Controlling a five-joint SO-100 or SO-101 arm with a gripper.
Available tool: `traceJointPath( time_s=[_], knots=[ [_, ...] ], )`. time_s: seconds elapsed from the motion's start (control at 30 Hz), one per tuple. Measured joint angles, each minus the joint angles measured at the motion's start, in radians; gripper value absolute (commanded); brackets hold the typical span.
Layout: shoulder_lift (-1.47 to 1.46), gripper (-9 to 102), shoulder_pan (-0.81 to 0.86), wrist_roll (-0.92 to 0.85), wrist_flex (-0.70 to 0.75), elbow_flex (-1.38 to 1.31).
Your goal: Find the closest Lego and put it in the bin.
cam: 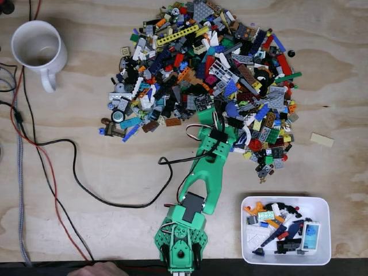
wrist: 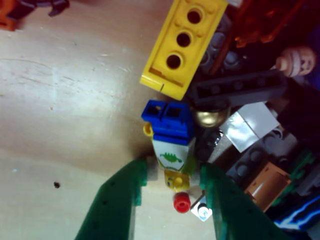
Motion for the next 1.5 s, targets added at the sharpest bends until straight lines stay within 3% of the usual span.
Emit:
traceJointPath(
  time_s=[0.63,1.0,1.17,1.5],
  knots=[
    [0.018,0,-0.029,0.057,0.055,0.003],
    [0.334,0,-0.006,0.106,0.055,0.021],
    [0.541,0,0.133,0.137,0.095,0.051],
    [0.907,0,0.804,0.067,0.195,0.245]
  ],
)
